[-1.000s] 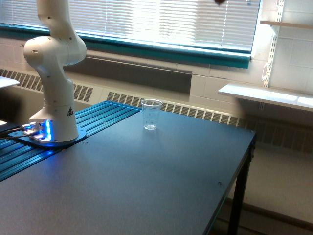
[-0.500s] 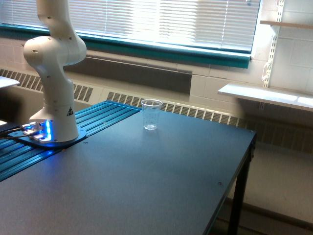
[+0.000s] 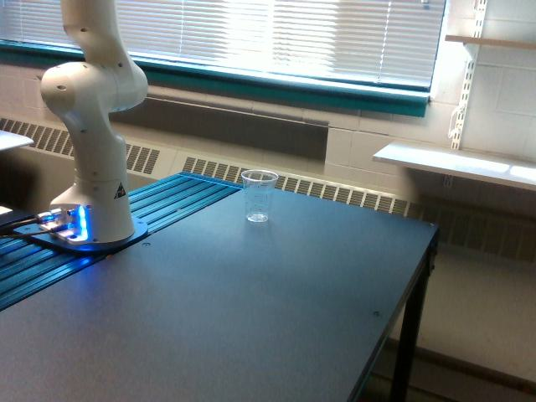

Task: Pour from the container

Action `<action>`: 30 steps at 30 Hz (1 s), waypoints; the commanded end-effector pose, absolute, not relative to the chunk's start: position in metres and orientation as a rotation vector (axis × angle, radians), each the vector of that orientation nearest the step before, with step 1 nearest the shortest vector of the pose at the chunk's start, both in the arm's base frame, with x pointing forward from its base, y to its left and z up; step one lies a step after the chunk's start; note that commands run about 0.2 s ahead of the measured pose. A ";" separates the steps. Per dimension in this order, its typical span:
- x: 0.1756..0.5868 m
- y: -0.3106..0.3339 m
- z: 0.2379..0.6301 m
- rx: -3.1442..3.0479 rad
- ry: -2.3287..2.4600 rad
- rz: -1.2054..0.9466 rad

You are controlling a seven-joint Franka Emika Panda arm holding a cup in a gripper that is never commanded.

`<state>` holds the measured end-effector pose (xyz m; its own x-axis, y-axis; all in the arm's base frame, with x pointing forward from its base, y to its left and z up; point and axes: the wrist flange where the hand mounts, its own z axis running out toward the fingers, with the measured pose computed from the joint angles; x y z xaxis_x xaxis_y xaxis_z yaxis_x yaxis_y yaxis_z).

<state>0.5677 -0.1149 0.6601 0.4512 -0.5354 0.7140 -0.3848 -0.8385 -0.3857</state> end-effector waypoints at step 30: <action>0.475 -0.059 0.633 -2.620 0.315 -1.374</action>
